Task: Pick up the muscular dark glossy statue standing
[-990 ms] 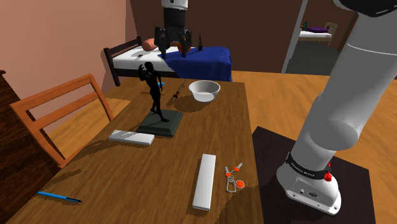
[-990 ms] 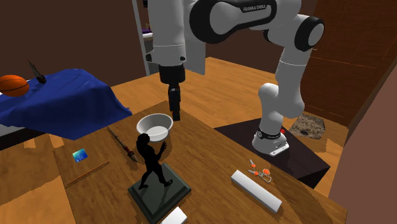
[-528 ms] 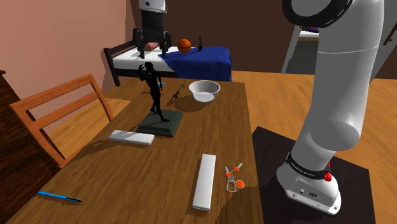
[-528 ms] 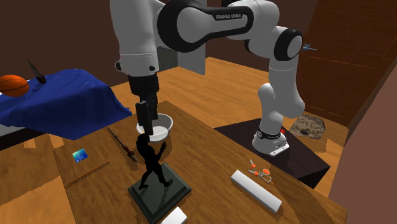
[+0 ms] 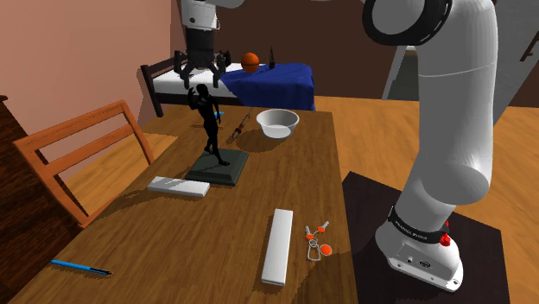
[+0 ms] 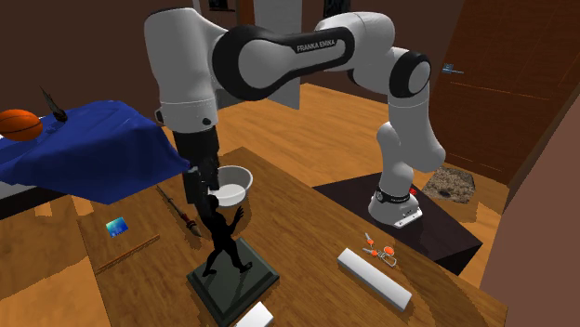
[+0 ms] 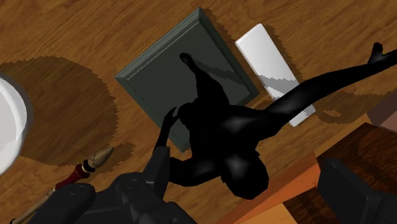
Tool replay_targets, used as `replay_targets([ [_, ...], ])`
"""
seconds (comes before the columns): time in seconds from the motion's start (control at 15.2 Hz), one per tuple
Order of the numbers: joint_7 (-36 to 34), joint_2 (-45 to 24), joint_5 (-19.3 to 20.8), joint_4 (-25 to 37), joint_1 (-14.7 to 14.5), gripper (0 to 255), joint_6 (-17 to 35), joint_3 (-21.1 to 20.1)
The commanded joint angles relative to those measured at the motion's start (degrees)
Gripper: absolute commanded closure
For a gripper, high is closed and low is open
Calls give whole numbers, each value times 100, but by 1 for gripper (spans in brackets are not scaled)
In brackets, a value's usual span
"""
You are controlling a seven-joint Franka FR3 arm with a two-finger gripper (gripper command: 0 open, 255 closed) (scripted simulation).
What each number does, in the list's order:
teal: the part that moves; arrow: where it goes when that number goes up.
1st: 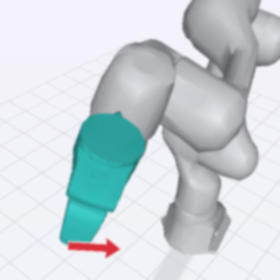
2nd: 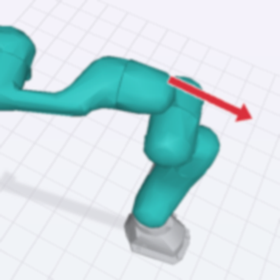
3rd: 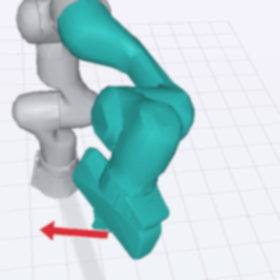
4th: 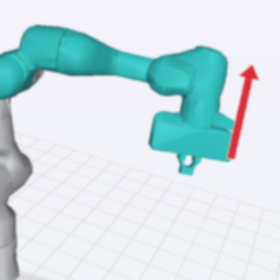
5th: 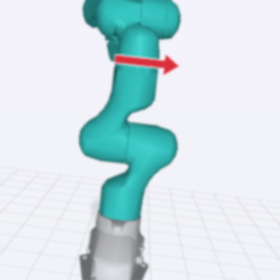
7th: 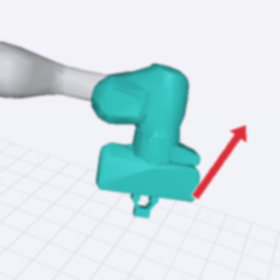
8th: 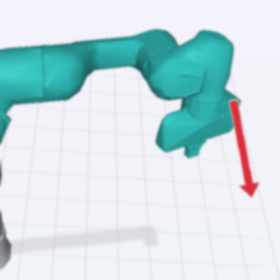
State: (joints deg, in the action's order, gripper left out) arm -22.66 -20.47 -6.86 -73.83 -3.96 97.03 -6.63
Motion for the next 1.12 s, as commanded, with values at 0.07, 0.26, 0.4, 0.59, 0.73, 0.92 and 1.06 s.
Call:
replay_targets([
  [0.07, 22, 57, -10, -276, -1, 0, 220, -2],
  [0.26, 19, 54, -9, -275, -4, 255, 222, -3],
  [0.4, 16, 53, -8, -269, -5, 255, 219, -3],
  [0.59, 13, 56, -8, -271, -7, 255, 217, -4],
  [0.73, 15, 59, -9, -274, -6, 255, 218, -4],
  [0.92, -1, 30, -3, -81, -4, 255, 55, -3],
  [1.06, -26, -9, 4, 131, -7, 255, -117, -4],
])
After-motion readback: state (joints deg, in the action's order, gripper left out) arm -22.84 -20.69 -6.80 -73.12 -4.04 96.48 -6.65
